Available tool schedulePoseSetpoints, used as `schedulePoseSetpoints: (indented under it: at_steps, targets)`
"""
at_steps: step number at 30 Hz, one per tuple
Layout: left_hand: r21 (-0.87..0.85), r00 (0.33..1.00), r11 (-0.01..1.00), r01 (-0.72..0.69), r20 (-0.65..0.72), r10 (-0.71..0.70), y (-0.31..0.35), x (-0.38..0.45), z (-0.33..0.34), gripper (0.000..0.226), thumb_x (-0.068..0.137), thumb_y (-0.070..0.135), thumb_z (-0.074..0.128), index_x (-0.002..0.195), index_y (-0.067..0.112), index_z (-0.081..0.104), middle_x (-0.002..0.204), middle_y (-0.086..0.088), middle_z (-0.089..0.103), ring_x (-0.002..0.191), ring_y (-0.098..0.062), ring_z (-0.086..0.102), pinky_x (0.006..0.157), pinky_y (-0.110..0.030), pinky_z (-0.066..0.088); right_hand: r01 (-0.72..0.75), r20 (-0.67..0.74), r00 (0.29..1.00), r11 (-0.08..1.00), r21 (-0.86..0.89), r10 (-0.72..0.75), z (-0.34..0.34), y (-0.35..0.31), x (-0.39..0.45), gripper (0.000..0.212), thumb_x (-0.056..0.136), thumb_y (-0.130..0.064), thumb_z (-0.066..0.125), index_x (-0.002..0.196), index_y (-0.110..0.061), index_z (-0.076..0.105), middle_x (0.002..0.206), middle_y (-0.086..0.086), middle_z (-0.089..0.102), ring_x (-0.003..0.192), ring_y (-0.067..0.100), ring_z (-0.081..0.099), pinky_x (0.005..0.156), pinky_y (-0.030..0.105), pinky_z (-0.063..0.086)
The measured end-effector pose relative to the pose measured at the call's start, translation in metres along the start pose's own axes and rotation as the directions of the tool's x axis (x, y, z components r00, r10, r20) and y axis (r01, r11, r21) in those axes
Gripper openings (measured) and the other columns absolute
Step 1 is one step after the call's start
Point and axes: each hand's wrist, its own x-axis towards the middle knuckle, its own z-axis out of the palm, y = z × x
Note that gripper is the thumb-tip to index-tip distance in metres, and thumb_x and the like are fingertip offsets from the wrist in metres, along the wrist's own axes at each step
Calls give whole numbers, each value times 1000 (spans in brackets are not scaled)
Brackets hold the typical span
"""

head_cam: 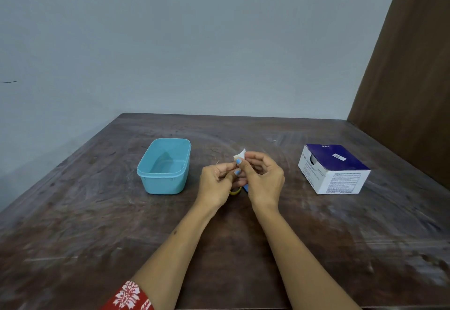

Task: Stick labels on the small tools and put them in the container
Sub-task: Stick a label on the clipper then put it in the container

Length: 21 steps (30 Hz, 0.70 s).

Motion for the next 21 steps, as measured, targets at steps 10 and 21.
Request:
schedulePoseSetpoints:
  at_steps: [10, 21]
  targets:
    - [-25, 999, 1000, 13, -31, -13, 2, 0, -2, 22, 89, -9, 50, 105, -3, 66, 79, -5, 71, 71, -12, 71, 64, -17, 56, -55, 51, 997, 998, 42, 53, 2, 1, -1, 13, 74, -12, 78, 78, -21, 69, 75, 3, 72, 66, 13, 69, 62, 29, 57]
    - [-7, 999, 999, 44, -9, -44, 3, 0, -1, 24, 90, -11, 49, 104, -2, 66, 71, 3, 72, 66, -10, 70, 64, -17, 56, -104, 29, 994, 994, 24, 103, 3, 5, 2, 9, 78, -13, 74, 78, -21, 70, 73, 5, 73, 60, 17, 69, 59, 31, 56]
